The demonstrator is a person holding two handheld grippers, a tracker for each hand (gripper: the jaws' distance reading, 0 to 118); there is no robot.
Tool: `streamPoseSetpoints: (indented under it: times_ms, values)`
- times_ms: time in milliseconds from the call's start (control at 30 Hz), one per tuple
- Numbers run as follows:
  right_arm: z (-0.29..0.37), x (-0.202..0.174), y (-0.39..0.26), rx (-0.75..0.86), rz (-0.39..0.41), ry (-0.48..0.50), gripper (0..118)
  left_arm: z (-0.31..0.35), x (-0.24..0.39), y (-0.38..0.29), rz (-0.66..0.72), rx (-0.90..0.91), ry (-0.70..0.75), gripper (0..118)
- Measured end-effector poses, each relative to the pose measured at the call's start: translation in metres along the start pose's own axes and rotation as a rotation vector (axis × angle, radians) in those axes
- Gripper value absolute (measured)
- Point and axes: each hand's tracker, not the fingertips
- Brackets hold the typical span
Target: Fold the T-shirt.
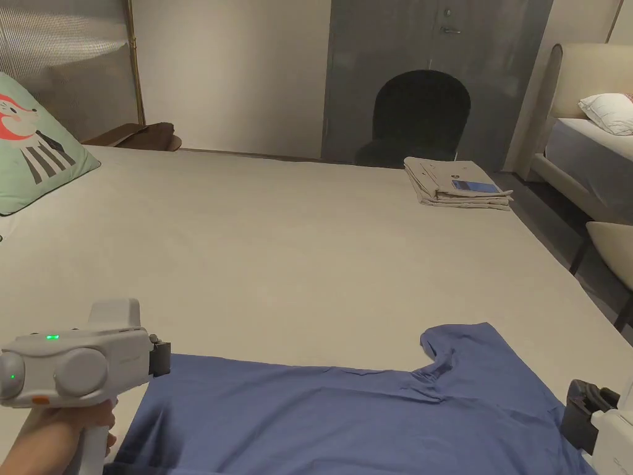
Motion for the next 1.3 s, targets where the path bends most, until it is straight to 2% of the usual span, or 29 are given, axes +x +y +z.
streamPoseSetpoints:
  times_ms: [33,67,100,133,167,200,300,367,433,467,500,533,567,600,633,667,733,800,833,867,900,967,1033,1067,1133,1233,1300]
  values:
    - [-0.008,0.000,0.000,-0.012,0.000,-0.005,0,-0.017,-0.004,0.006,0.020,-0.023,0.008,53]
    - [-0.018,0.000,-0.001,-0.026,0.002,-0.013,0,-0.034,-0.007,0.011,0.032,-0.060,0.012,71]
    - [-0.026,0.001,-0.003,-0.041,0.005,-0.017,0,-0.049,-0.011,0.015,0.043,-0.098,0.009,79]
    - [-0.034,0.002,-0.004,-0.051,0.007,-0.020,0,-0.065,-0.012,0.017,0.051,-0.144,0.010,79]
    - [-0.042,0.003,-0.005,-0.063,0.008,-0.024,0,-0.080,-0.014,0.018,0.053,-0.183,0.014,101]
    - [-0.049,0.003,-0.006,-0.074,0.013,-0.031,0,-0.091,-0.015,0.018,0.053,-0.186,0.019,108]
    - [-0.066,0.003,-0.007,-0.113,0.021,-0.044,0,-0.118,-0.010,0.015,0.024,-0.226,0.063,94]
    - [-0.080,0.004,-0.007,-0.144,0.017,-0.041,0,-0.131,-0.006,0.011,-0.001,-0.265,0.068,71]
    - [-0.091,0.007,-0.007,-0.166,0.019,-0.057,1,-0.128,-0.001,0.008,-0.036,-0.233,0.085,68]
    - [-0.098,0.010,-0.006,-0.183,0.015,-0.069,3,-0.124,0.003,0.009,-0.058,-0.225,0.085,62]
    - [-0.106,0.014,-0.005,-0.215,0.010,-0.075,18,-0.121,0.007,0.010,-0.077,-0.218,0.073,50]
    - [-0.116,0.019,-0.004,-0.264,-0.002,-0.074,61,-0.116,0.009,0.010,-0.089,-0.206,0.064,30]
    - [-0.129,0.025,-0.003,-0.319,-0.006,-0.081,94,-0.113,0.012,0.010,-0.102,-0.198,0.070,15]
    - [-0.140,0.029,-0.003,-0.358,-0.011,-0.091,112,-0.111,0.014,0.010,-0.110,-0.195,0.065,6]
    - [-0.152,0.033,-0.002,-0.393,-0.002,-0.090,113,-0.108,0.016,0.010,-0.110,-0.194,0.023,6]
    - [-0.163,0.037,0.000,-0.411,0.010,-0.123,111,-0.106,0.016,0.011,-0.107,-0.192,0.026,6]
    - [-0.184,0.044,0.000,-0.474,0.020,-0.125,111,-0.102,0.020,0.010,-0.122,-0.167,0.042,6]
    - [-0.194,0.045,0.004,-0.549,0.005,-0.146,110,-0.099,0.020,0.010,-0.118,-0.162,0.035,6]
    - [-0.203,0.048,0.003,-0.590,-0.003,-0.152,103,-0.098,0.019,0.011,-0.109,-0.162,0.031,6]
    - [-0.210,0.050,0.001,-0.607,-0.017,-0.145,93,-0.097,0.018,0.011,-0.102,-0.161,0.030,6]
    - [-0.212,0.050,0.000,-0.619,-0.020,-0.142,75,-0.096,0.017,0.011,-0.097,-0.160,0.030,6]
    - [-0.211,0.047,-0.001,-0.618,-0.014,-0.136,65,-0.094,0.015,0.012,-0.089,-0.159,0.042,6]
    - [-0.203,0.043,0.004,-0.577,0.002,-0.110,7,-0.090,0.012,0.013,-0.082,-0.158,0.040,6]
    - [-0.199,0.043,0.006,-0.573,-0.002,-0.091,3,-0.088,0.011,0.014,-0.075,-0.157,0.036,6]
    - [-0.188,0.045,0.013,-0.556,-0.045,-0.045,3,-0.080,0.011,0.017,-0.067,-0.150,0.036,6]
    - [-0.165,0.044,0.025,-0.504,0.005,-0.045,3,-0.061,0.010,0.022,-0.061,-0.124,0.031,6]
    - [-0.147,0.046,0.036,-0.473,0.003,-0.024,3,-0.044,0.008,0.024,-0.049,-0.100,0.020,6]
